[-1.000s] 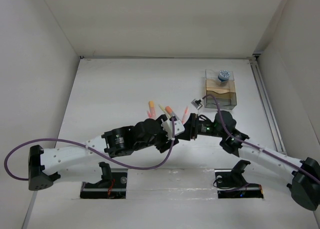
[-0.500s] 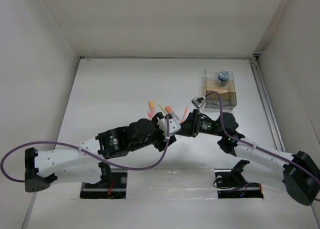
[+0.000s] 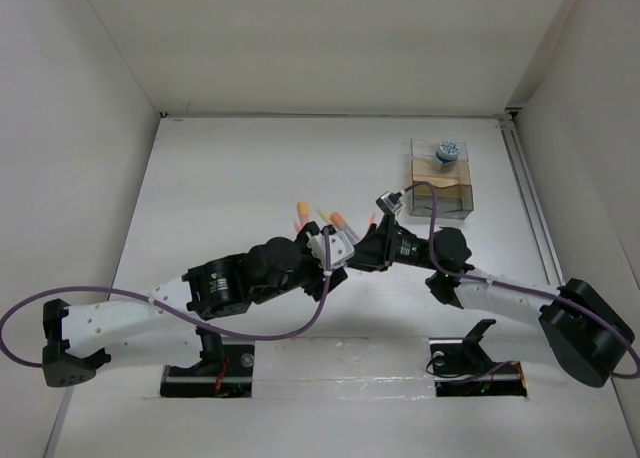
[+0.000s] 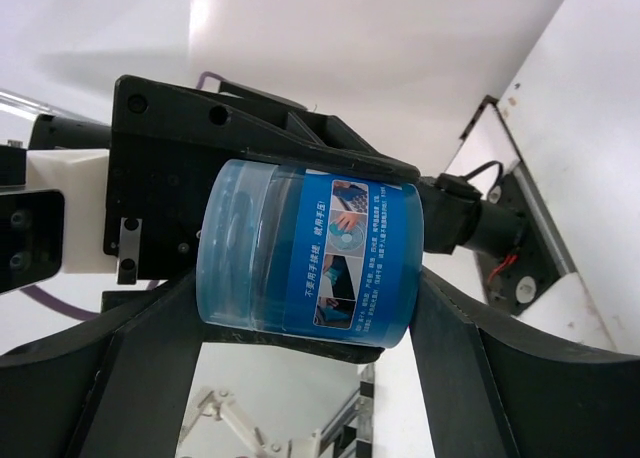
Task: Sort the stationery into containers
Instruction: Pass the stationery from the left arm to the right
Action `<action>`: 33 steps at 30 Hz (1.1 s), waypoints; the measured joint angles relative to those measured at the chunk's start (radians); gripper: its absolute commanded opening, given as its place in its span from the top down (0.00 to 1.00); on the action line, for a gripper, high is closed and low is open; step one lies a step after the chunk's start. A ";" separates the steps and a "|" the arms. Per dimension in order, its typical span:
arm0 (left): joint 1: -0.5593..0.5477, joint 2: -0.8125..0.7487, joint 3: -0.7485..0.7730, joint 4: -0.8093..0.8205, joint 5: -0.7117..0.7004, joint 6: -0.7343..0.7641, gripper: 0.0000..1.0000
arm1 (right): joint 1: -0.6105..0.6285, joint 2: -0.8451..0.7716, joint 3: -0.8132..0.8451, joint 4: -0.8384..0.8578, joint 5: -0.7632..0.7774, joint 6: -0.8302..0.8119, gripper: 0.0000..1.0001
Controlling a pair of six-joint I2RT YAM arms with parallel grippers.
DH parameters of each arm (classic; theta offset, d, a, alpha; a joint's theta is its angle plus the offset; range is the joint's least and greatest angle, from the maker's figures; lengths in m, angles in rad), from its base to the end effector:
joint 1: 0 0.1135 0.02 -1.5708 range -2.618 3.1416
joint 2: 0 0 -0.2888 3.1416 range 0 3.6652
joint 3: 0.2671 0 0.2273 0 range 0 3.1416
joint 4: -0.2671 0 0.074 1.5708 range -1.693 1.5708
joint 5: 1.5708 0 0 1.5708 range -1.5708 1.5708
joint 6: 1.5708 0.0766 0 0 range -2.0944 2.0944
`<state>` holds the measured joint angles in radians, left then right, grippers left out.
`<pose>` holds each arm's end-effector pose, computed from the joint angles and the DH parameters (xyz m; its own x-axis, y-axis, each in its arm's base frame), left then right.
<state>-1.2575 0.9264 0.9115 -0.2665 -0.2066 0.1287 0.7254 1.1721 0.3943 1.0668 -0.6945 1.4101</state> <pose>0.0796 -0.1947 0.3597 0.0268 0.3248 -0.9454 0.8741 0.4512 0.1798 0.1422 0.1916 0.3064 -0.9222 0.1960 -0.3334 -0.3655 -0.1598 0.9170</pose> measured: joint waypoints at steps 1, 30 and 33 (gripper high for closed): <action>0.000 -0.006 0.000 -0.001 -0.001 0.000 0.80 | 0.002 0.015 0.000 0.026 -0.001 0.016 1.00; 0.001 -0.069 0.002 -0.045 0.004 -0.058 1.00 | 0.037 0.163 0.032 0.214 -0.030 0.250 1.00; 0.001 -0.069 0.002 -0.044 0.003 -0.059 1.00 | 0.037 0.163 0.036 0.210 -0.032 0.254 0.89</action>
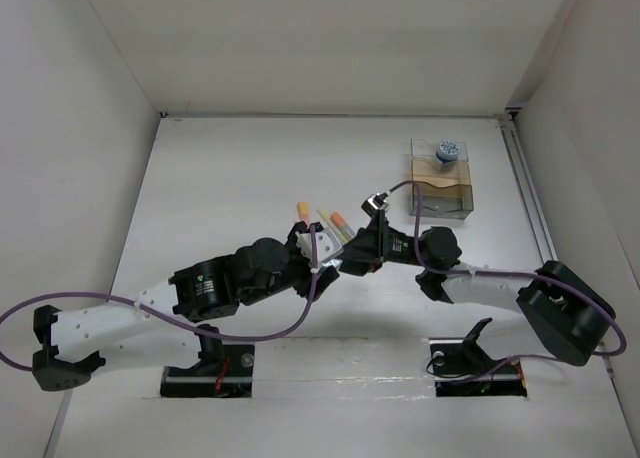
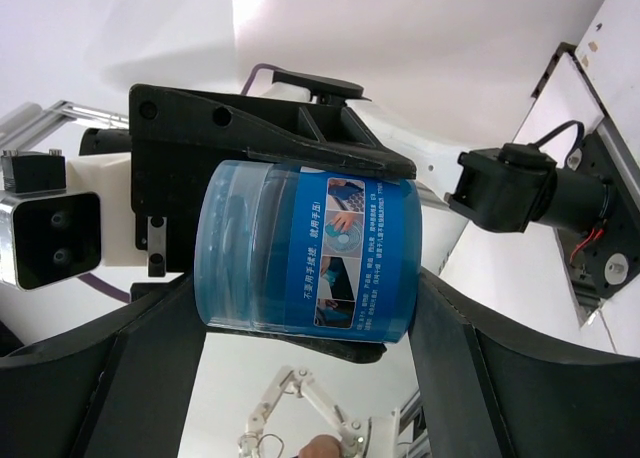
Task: Sort the stationery into containers
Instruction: Pass the stationery from the left arm to the right
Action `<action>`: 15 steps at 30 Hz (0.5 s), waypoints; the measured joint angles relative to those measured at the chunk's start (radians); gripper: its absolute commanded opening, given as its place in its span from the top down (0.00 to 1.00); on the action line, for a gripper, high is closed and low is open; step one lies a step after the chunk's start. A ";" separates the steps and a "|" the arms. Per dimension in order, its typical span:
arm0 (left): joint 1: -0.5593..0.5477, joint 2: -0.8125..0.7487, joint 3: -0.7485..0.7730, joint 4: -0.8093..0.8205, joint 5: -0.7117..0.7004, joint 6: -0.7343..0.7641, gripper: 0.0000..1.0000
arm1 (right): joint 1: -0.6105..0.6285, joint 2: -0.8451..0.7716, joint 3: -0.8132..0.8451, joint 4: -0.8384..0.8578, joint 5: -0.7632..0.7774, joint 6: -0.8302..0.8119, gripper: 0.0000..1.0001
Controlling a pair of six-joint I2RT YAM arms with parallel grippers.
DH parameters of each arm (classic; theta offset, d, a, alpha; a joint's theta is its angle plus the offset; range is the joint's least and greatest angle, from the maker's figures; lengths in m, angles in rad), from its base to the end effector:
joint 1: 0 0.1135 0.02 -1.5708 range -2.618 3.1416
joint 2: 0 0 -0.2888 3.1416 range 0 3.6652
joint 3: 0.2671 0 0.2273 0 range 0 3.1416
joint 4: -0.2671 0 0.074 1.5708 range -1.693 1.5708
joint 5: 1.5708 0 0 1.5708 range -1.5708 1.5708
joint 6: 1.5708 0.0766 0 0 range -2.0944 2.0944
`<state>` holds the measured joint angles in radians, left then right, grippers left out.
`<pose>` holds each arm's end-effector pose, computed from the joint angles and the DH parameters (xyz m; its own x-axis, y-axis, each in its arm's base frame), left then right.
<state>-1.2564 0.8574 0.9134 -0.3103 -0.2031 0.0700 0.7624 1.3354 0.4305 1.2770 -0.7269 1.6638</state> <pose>0.0737 -0.1767 0.3666 -0.0167 0.2728 -0.9619 0.8744 0.4706 0.1183 0.1511 0.2147 0.3067 -0.9840 0.0890 -0.1541 -0.1723 -0.2605 0.9500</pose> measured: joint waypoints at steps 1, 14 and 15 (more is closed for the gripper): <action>0.000 0.000 0.000 0.000 0.000 0.000 1.00 | 0.000 0.000 0.000 -0.001 -0.002 0.000 0.82; 0.000 0.011 0.004 0.045 0.051 0.010 1.00 | 0.044 0.025 0.055 0.003 -0.105 -0.079 0.00; -0.001 0.014 0.008 0.043 0.055 0.013 1.00 | 0.043 0.000 0.065 -0.035 -0.105 -0.158 0.00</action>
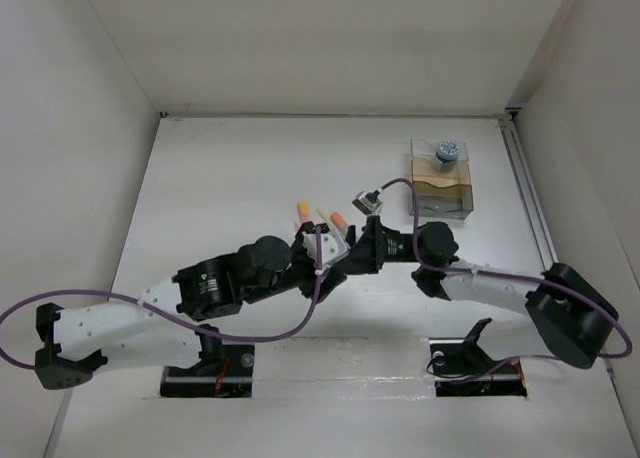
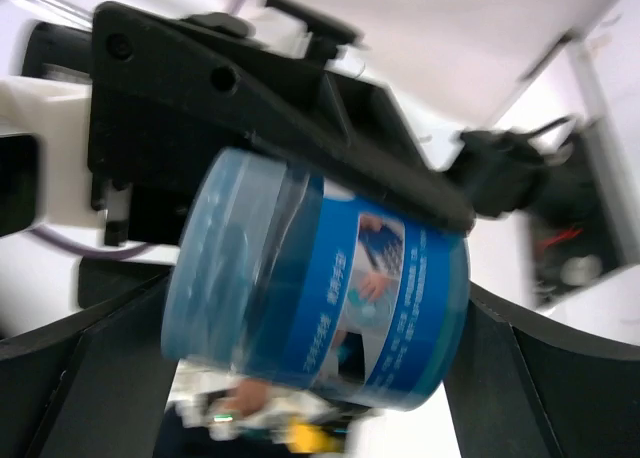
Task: Sort the stationery into containers
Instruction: Pass the stationery from the left arm to the right
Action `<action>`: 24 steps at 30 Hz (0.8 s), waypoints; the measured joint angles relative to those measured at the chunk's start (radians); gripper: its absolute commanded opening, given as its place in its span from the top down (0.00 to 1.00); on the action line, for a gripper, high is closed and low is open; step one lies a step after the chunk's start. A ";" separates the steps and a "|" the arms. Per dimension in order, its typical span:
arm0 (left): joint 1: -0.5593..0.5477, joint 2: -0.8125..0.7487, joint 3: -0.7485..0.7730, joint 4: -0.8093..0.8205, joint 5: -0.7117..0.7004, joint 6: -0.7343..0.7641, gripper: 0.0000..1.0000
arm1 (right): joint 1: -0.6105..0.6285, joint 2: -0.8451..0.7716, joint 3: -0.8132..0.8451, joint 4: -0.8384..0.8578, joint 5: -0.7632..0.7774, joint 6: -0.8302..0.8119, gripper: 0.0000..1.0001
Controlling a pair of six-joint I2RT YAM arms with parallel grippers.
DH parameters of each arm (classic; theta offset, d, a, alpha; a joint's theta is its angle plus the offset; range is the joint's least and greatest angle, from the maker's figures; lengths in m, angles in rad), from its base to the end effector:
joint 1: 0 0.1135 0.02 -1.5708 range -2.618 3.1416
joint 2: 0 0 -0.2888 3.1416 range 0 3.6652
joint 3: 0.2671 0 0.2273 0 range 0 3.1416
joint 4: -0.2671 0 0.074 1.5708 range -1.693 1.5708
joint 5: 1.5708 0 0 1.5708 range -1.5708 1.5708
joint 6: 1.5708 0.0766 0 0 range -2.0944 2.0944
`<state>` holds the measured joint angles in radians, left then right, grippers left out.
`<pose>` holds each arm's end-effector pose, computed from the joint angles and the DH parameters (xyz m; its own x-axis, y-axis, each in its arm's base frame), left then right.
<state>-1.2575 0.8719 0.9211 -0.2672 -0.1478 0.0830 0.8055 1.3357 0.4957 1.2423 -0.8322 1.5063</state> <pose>0.0713 -0.1834 0.3729 0.0079 0.2417 -0.9703 0.8991 0.4230 0.1127 0.1388 0.2262 0.3203 -0.9374 -0.0060 -0.3482 -0.3323 -0.2833 0.8996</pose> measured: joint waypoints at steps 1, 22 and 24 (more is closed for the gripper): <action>0.000 0.005 0.006 -0.005 0.006 0.004 1.00 | -0.001 -0.010 0.004 -0.013 0.002 -0.025 0.00; 0.008 0.077 0.031 -0.106 -0.051 0.019 1.00 | -0.233 -0.412 0.226 -1.250 0.203 -0.839 0.00; 0.007 0.087 0.031 -0.103 -0.051 0.020 1.00 | -0.236 -0.418 0.254 -1.318 0.234 -0.875 0.00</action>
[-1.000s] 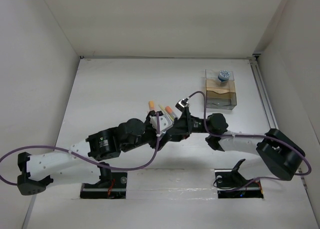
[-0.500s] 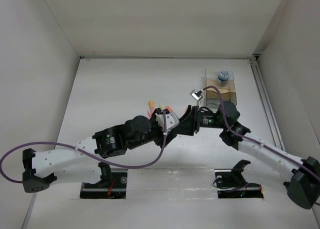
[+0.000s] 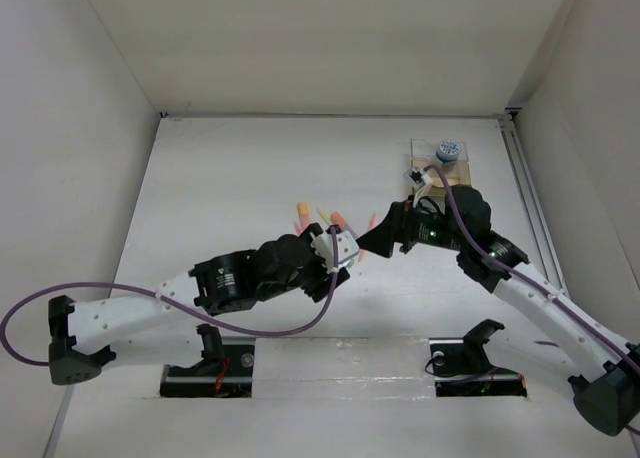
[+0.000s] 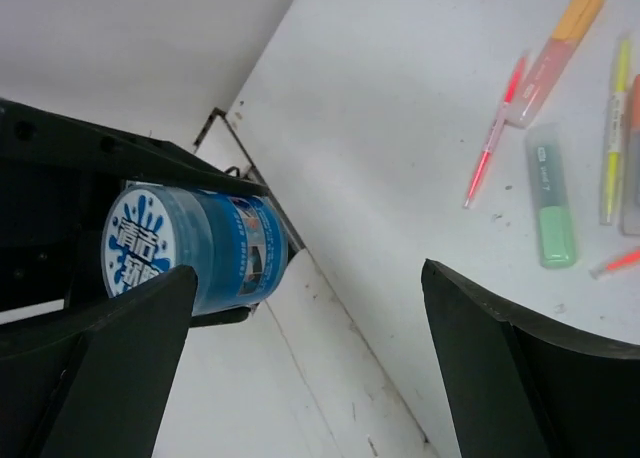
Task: Sort the stationery into containers
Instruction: Pass the stationery from the left arm to the right
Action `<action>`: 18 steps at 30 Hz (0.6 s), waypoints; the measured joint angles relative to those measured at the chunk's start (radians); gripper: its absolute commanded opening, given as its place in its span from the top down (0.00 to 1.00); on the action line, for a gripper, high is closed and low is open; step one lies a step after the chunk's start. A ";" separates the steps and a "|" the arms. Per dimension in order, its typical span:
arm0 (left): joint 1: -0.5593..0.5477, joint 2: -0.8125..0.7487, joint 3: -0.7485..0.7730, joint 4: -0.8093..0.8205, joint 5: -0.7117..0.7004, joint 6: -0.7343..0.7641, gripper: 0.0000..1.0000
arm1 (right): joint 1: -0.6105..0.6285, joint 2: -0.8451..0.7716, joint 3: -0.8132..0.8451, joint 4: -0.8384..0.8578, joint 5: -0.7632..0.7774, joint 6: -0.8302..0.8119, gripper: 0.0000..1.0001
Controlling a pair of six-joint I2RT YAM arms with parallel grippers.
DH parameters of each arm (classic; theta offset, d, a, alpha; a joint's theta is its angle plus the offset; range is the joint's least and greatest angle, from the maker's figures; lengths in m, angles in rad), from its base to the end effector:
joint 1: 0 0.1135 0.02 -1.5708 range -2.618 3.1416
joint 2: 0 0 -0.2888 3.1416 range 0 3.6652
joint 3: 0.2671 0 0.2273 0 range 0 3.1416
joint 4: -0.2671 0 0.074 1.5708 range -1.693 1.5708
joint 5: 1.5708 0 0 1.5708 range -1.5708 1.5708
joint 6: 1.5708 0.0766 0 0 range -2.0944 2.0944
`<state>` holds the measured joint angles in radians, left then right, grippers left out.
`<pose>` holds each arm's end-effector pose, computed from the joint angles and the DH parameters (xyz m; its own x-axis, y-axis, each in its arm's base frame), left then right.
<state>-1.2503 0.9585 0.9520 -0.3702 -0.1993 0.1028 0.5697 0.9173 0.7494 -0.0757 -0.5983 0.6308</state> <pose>0.0813 -0.1967 0.3536 -0.0258 0.3969 -0.9175 0.8796 0.4451 0.1679 0.1484 0.1463 0.3322 -0.6983 0.1314 -0.7036 -0.6118 0.4005 0.6821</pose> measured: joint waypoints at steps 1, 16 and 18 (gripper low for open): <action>0.000 0.007 0.000 0.000 0.000 0.000 1.00 | 0.005 0.000 0.019 -0.034 0.021 -0.016 0.00; -0.001 0.119 0.001 -0.002 0.026 0.013 1.00 | 0.210 0.001 0.119 -0.144 0.208 -0.056 0.07; -0.003 0.119 0.005 -0.003 0.034 0.019 1.00 | 0.228 0.014 0.111 -0.142 0.214 -0.049 0.08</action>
<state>-1.2533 1.0779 0.9565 -0.3729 -0.1654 0.1215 0.7979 0.9314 0.8608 -0.2173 -0.3847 0.5816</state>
